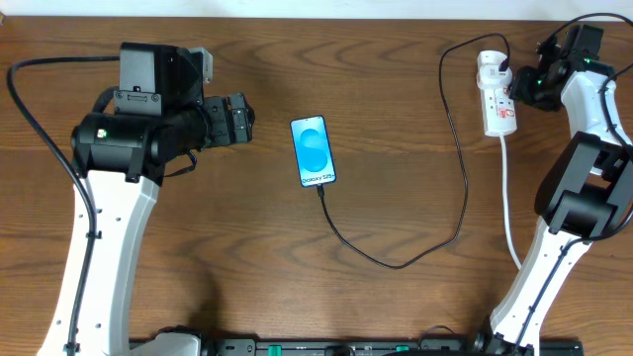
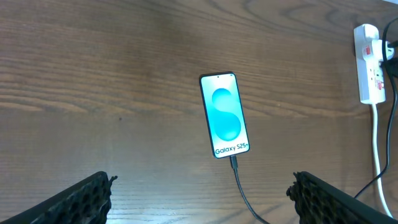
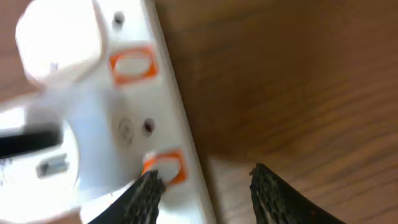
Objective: Plug charger to phone and switch on socket
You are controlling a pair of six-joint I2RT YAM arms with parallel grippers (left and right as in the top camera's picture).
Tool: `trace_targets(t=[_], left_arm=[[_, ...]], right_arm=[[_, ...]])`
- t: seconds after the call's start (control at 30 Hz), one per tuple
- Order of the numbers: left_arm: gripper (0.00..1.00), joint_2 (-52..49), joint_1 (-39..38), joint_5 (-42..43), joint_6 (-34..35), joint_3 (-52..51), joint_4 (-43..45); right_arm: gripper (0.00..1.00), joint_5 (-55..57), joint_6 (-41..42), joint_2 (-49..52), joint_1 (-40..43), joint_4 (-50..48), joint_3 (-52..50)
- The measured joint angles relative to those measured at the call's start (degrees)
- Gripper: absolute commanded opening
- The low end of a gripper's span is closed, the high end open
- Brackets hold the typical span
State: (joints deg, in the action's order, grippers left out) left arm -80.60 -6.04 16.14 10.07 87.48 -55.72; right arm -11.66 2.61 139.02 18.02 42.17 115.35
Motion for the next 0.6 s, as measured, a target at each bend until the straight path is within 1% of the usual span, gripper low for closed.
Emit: trace_targets(t=[0.27,0.47,0.6], left_arm=[[0.93,0.0,0.0,0.0,0.0,0.0,0.0],[0.93,0.0,0.0,0.0,0.0,0.0,0.0],[0.93,0.0,0.0,0.0,0.0,0.0,0.0]], right_arm=[[0.47,0.7,0.0,0.0,-0.4,0.5,0.1],[0.44,0.7,0.0,-0.2,-0.4,0.9,0.2],[0.46,-2.8,-0.1,-0.4,-1.5,2.7,0.0]])
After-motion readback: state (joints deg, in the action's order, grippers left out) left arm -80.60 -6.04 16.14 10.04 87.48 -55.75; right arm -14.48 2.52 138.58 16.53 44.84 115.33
